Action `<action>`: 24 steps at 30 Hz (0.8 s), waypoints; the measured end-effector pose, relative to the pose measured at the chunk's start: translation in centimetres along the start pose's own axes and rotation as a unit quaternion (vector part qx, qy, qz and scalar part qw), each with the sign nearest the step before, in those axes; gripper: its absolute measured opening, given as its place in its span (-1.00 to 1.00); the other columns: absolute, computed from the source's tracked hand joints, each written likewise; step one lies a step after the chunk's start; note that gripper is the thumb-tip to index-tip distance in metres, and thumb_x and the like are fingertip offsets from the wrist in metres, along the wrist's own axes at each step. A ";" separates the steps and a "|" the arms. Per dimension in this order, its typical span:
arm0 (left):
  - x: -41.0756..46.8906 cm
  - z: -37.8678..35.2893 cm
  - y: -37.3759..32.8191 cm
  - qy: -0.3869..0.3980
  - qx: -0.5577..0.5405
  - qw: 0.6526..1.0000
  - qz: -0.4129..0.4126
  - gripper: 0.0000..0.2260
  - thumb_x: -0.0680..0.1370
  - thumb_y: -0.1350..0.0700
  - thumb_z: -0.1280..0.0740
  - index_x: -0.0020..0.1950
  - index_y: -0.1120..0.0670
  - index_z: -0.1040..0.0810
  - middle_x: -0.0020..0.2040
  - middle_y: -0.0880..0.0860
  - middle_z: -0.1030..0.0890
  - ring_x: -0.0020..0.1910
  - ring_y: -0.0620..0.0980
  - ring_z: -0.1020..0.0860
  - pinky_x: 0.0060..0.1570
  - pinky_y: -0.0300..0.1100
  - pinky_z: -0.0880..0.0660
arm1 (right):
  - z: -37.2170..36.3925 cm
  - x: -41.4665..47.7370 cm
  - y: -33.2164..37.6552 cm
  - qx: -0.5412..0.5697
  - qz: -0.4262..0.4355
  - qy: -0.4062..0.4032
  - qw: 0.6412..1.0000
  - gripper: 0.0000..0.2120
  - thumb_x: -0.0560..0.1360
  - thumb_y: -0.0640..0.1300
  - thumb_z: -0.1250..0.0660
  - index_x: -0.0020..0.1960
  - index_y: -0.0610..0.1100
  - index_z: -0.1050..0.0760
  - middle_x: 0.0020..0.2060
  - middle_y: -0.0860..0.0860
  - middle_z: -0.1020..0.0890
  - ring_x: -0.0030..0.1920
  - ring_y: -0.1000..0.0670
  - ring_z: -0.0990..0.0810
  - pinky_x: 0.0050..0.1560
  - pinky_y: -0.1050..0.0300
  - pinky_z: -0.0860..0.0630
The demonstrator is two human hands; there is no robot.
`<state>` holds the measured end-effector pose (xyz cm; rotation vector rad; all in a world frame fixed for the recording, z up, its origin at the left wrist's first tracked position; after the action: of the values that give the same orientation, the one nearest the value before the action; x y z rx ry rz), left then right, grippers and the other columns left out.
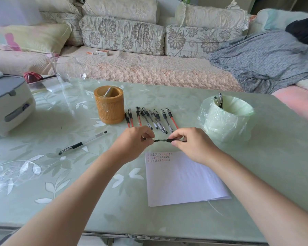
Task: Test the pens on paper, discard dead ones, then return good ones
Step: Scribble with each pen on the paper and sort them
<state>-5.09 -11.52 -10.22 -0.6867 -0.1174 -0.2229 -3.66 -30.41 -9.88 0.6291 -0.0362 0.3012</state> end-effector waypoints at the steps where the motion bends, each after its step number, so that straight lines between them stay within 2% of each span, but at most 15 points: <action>1: 0.0 0.0 0.0 0.001 0.000 1.000 -0.001 -0.91 0.53 0.12 -0.39 0.02 0.00 -0.61 -0.17 -0.15 -0.58 -0.18 -0.16 -0.52 -0.22 -0.46 -0.36 | -0.1 0.0 0.2 -0.006 0.004 0.001 1.000 -0.89 0.46 -0.02 -0.43 -0.03 0.16 -0.64 -0.19 0.28 -0.65 -0.27 0.30 -0.51 -0.12 0.23 -0.45; 7: -0.2 -0.3 -0.4 0.020 -0.006 1.000 -0.012 -0.92 0.51 0.07 -0.41 0.00 -0.05 -0.63 -0.20 -0.21 -0.59 -0.15 -0.13 -0.57 -0.11 -0.25 -0.50 | -0.6 -0.2 1.0 -0.023 0.018 0.019 0.999 -0.88 0.50 0.01 -0.39 0.01 0.18 -0.62 -0.16 0.28 -0.65 -0.20 0.32 -0.51 -0.10 0.21 -0.44; 11: -0.4 -1.1 -0.9 0.043 -0.077 0.996 0.031 -0.95 0.46 0.06 -0.47 -0.11 -0.06 -0.65 -0.24 -0.13 -0.66 -0.24 -0.18 -0.59 -0.20 -0.34 -0.48 | -1.0 -0.6 2.1 -0.081 0.066 0.046 0.993 -0.82 0.55 0.00 -0.25 0.07 0.18 -0.59 -0.19 0.15 -0.65 -0.17 0.10 -0.55 -0.11 0.11 -0.50; 14: -0.7 -1.5 -1.1 0.054 -0.177 0.979 0.088 -0.96 0.41 0.11 -0.51 -0.19 0.02 -0.68 -0.25 -0.01 -0.70 -0.32 -0.09 -0.58 -0.20 -0.20 -0.54 | -0.9 -1.0 3.1 -0.181 0.131 0.019 0.974 -0.83 0.47 0.09 -0.26 -0.02 0.08 -0.56 -0.27 0.18 -0.54 -0.06 0.02 -0.53 -0.15 0.12 -0.36; 16: -1.1 -1.6 -1.3 0.064 -0.223 0.966 0.111 -0.94 0.40 0.12 -0.52 -0.20 0.09 -0.69 -0.24 0.05 -0.71 -0.32 -0.08 -0.55 -0.21 -0.20 -0.50 | -1.0 -1.0 3.4 -0.222 0.146 0.000 0.964 -0.64 0.37 0.32 -0.27 -0.21 0.02 -0.47 -0.36 0.16 -0.49 -0.16 0.00 -0.52 -0.21 0.12 -0.28; 18: -1.5 -1.9 -1.4 0.082 -0.261 0.953 0.130 -0.91 0.40 0.14 -0.53 -0.19 0.15 -0.69 -0.24 0.07 -0.71 -0.32 -0.09 -0.56 -0.21 -0.24 -0.49 | -1.1 -0.9 3.6 -0.251 0.141 -0.018 0.957 -0.39 0.25 0.54 -0.15 -0.36 -0.04 -0.37 -0.44 0.09 -0.49 -0.28 -0.01 -0.47 -0.28 0.10 -0.25; 19: -1.8 -2.0 -1.5 0.088 -0.273 0.948 0.140 -0.89 0.39 0.15 -0.54 -0.19 0.18 -0.69 -0.27 0.07 -0.70 -0.36 -0.13 -0.55 -0.27 -0.32 -0.47 | -1.3 -0.9 3.7 -0.259 0.139 -0.025 0.955 -0.31 0.21 0.59 -0.11 -0.41 -0.08 -0.32 -0.48 0.06 -0.47 -0.33 -0.03 -0.45 -0.32 0.10 -0.22; 21: -2.2 -2.1 -1.7 0.092 -0.284 0.941 0.159 -0.87 0.39 0.18 -0.55 -0.16 0.23 -0.70 -0.35 0.04 -0.64 -0.47 -0.22 -0.50 -0.44 -0.45 -0.36 | -1.3 -1.0 4.0 -0.261 0.132 -0.034 0.956 -0.25 0.18 0.61 -0.08 -0.47 -0.13 -0.23 -0.56 0.01 -0.38 -0.41 -0.06 -0.40 -0.40 0.09 -0.16; 24: -2.3 -1.9 -1.7 0.091 -0.298 0.935 0.171 -0.84 0.40 0.20 -0.54 -0.14 0.28 -0.69 -0.37 0.05 -0.60 -0.53 -0.25 -0.45 -0.52 -0.46 -0.32 | -1.3 -1.0 4.3 -0.255 0.111 -0.030 0.960 -0.30 0.18 0.53 -0.09 -0.47 -0.15 -0.20 -0.59 -0.04 -0.29 -0.48 -0.05 -0.29 -0.46 0.12 -0.12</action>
<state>-7.65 -13.60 -11.00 -1.2712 0.2598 0.0221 -5.93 -26.66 -8.57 0.1185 -0.2368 0.4695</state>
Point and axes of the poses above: each hand's wrist, its own x-axis towards the middle knuckle, its own z-axis out of the back of the hand, y = z × x, the point moved 7 cm from there along x, towards the middle knuckle
